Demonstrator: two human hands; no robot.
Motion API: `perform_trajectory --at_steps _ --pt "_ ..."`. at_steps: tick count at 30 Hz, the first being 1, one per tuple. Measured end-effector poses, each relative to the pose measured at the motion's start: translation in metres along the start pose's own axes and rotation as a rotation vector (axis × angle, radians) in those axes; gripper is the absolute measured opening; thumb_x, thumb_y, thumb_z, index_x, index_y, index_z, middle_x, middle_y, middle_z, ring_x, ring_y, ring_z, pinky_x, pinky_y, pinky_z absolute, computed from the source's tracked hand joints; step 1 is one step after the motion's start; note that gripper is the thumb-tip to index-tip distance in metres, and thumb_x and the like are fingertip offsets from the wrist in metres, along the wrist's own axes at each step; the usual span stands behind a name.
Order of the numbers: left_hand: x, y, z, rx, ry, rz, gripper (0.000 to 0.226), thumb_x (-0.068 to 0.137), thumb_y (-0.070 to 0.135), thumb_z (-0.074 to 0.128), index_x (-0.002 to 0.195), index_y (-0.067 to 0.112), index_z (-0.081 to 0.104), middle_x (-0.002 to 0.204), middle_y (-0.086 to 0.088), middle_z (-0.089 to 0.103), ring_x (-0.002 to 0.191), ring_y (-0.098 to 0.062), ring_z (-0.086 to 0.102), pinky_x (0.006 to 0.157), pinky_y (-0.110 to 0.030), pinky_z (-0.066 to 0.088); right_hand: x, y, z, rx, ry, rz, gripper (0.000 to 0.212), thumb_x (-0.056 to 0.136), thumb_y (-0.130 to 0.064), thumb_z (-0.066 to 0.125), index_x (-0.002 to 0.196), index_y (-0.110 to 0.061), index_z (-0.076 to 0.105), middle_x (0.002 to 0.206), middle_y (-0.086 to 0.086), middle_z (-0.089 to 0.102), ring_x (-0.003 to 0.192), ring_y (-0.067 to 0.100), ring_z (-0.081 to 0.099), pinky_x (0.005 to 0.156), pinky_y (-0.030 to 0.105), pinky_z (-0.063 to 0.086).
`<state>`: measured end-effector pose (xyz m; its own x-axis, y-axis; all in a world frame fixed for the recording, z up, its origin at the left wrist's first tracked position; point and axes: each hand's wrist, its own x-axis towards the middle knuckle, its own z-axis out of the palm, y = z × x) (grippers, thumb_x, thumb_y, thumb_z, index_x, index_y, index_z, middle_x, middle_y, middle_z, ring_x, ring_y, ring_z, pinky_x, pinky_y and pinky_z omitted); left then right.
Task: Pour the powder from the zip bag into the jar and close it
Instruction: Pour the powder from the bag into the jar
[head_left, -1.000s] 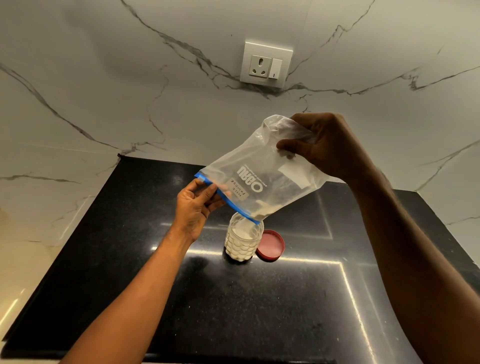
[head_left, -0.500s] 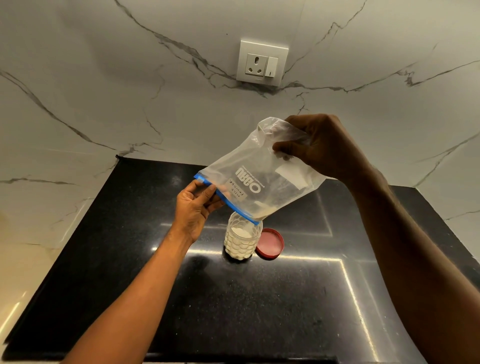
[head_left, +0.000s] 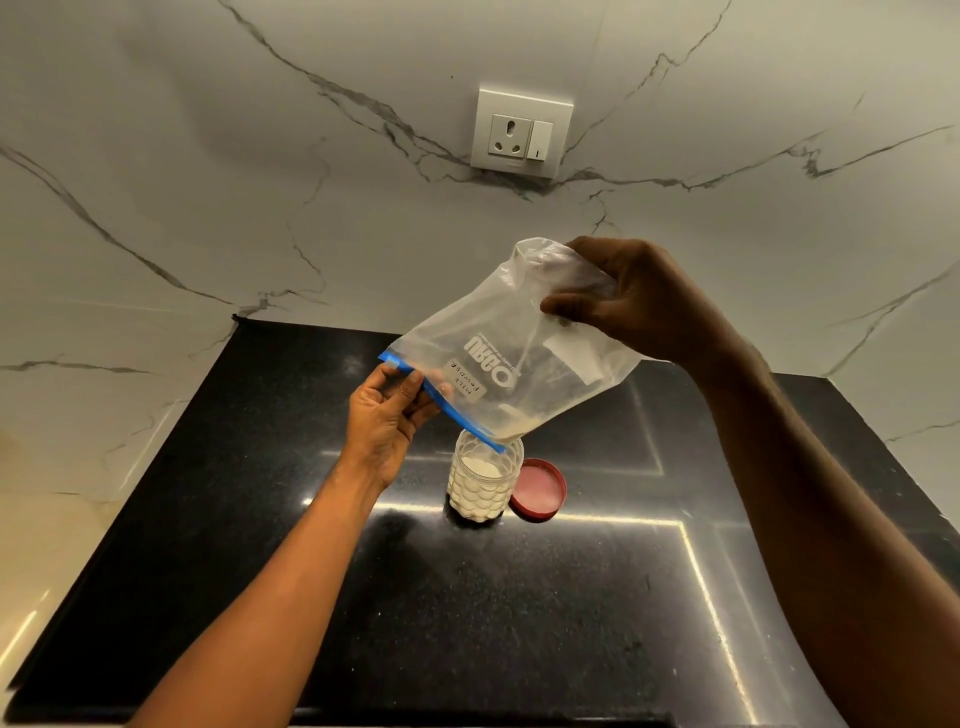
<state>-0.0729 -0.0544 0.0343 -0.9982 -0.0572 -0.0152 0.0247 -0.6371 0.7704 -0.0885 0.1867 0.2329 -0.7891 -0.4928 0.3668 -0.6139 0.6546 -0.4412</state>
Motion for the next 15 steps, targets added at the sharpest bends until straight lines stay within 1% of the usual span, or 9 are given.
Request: perform_trajectory --at_steps 2,3,4,7,10,15 --pt "0.000 0.001 0.000 -0.022 0.010 0.003 0.027 0.088 0.010 0.061 0.114 0.014 0.067 0.114 -0.008 0.074 0.104 -0.026 0.073 0.087 -0.042 0.061 0.000 0.003 -0.003 0.055 -0.089 0.041 0.045 0.085 -0.034 0.074 0.124 -0.013 0.062 0.110 -0.003 0.070 0.093 0.004 0.069 0.079 0.027 0.060" --pt "0.000 0.000 0.000 -0.026 0.018 0.004 0.027 0.087 0.010 0.061 0.114 0.014 0.066 0.113 -0.007 0.075 0.103 -0.025 0.073 0.087 -0.042 0.061 -0.001 0.005 -0.004 0.079 -0.128 0.057 0.047 0.086 -0.032 0.074 0.127 -0.014 0.060 0.112 0.000 0.070 0.096 0.010 0.070 0.081 0.035 0.061" --pt "0.000 -0.001 -0.001 -0.028 0.025 0.004 0.026 0.089 0.009 0.060 0.113 0.015 0.066 0.112 -0.006 0.075 0.103 -0.025 0.073 0.087 -0.041 0.062 -0.001 0.006 -0.005 0.107 -0.156 0.067 0.049 0.086 -0.029 0.075 0.129 -0.015 0.058 0.113 0.001 0.071 0.097 0.013 0.071 0.082 0.039 0.061" --pt "0.000 -0.004 -0.002 -0.051 0.034 -0.006 0.023 0.092 0.006 0.058 0.113 0.013 0.066 0.112 -0.008 0.075 0.104 -0.026 0.073 0.084 -0.039 0.063 -0.004 0.009 -0.007 0.159 -0.199 0.080 0.053 0.085 -0.025 0.075 0.133 -0.018 0.056 0.112 -0.001 0.071 0.097 0.012 0.072 0.082 0.040 0.062" --pt "-0.001 -0.006 -0.002 -0.069 0.027 -0.014 0.028 0.085 0.011 0.064 0.113 0.014 0.066 0.113 -0.008 0.074 0.105 -0.026 0.073 0.083 -0.038 0.063 -0.006 0.011 -0.008 0.174 -0.213 0.092 0.052 0.086 -0.024 0.075 0.133 -0.017 0.056 0.112 -0.002 0.071 0.098 0.012 0.072 0.084 0.040 0.061" --pt "0.000 -0.008 -0.007 -0.087 0.026 -0.027 0.031 0.085 0.012 0.064 0.116 0.015 0.066 0.120 -0.011 0.070 0.108 -0.027 0.071 0.086 -0.041 0.062 -0.010 0.017 -0.009 0.193 -0.223 0.107 0.051 0.085 -0.026 0.074 0.132 -0.017 0.057 0.107 -0.003 0.073 0.093 0.010 0.073 0.082 0.033 0.061"
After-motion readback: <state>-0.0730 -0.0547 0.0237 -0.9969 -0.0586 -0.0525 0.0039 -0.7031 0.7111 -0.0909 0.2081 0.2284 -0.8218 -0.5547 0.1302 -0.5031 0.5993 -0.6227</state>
